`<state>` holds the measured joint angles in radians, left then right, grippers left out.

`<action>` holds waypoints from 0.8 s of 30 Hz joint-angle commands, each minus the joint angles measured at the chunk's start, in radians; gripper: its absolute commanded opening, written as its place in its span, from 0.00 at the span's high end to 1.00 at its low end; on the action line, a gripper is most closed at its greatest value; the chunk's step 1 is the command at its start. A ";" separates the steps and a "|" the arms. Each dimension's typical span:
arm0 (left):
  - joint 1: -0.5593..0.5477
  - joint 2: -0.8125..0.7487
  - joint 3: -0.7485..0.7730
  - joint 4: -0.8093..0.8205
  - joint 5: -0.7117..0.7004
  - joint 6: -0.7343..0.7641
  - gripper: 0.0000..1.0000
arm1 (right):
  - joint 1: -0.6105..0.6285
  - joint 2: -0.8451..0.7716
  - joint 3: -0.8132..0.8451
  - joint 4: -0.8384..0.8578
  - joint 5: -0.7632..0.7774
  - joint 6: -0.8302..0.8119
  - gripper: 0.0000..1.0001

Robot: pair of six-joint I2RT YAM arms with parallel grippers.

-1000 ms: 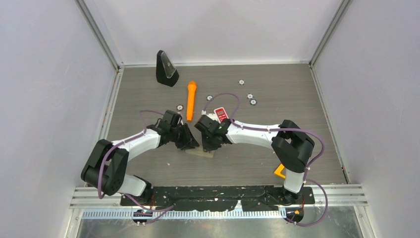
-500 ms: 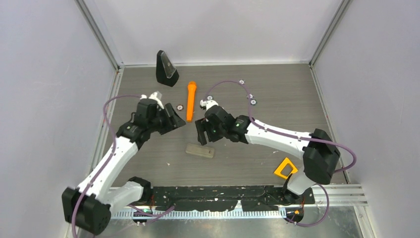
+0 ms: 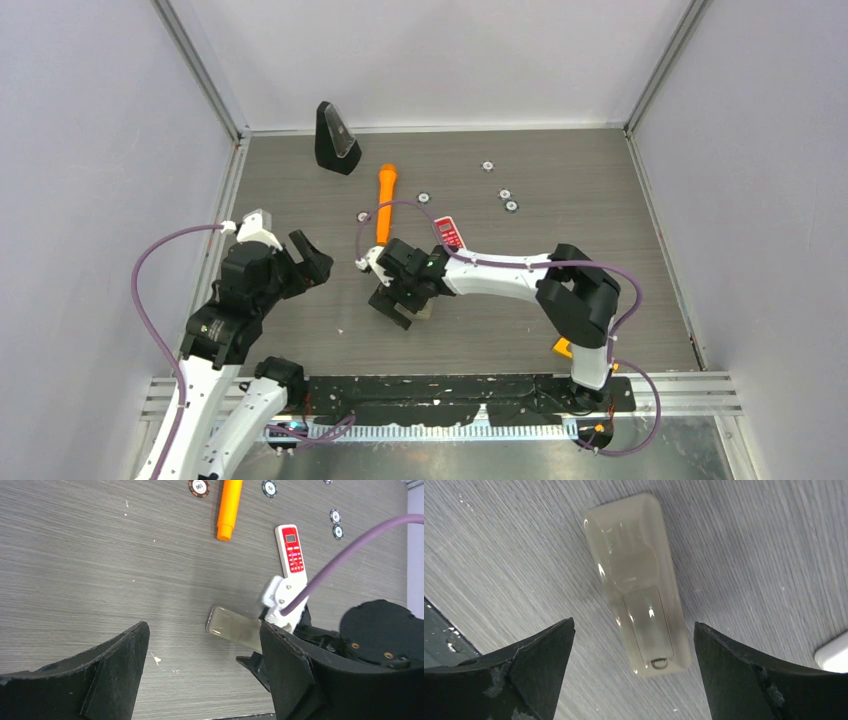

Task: Load the batteries into the remote control

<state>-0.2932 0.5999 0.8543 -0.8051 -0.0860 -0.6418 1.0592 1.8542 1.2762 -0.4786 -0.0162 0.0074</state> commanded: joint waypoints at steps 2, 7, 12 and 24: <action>0.003 -0.017 0.026 -0.044 -0.011 0.028 0.17 | 0.004 0.073 0.102 -0.044 -0.032 -0.126 0.09; 0.003 -0.010 0.060 -0.099 0.002 0.046 0.17 | -0.002 0.142 0.150 -0.081 0.002 -0.121 0.31; 0.003 -0.019 0.051 -0.098 0.062 0.076 0.17 | -0.049 0.123 0.132 -0.030 0.070 -0.002 0.59; 0.003 -0.001 0.056 -0.156 0.170 0.017 0.05 | -0.167 0.162 0.211 -0.024 0.191 0.251 0.63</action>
<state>-0.2932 0.5869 0.8768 -0.9150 0.0525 -0.5915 0.8913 1.9976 1.4094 -0.5201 0.1303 0.1665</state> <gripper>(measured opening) 0.880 0.576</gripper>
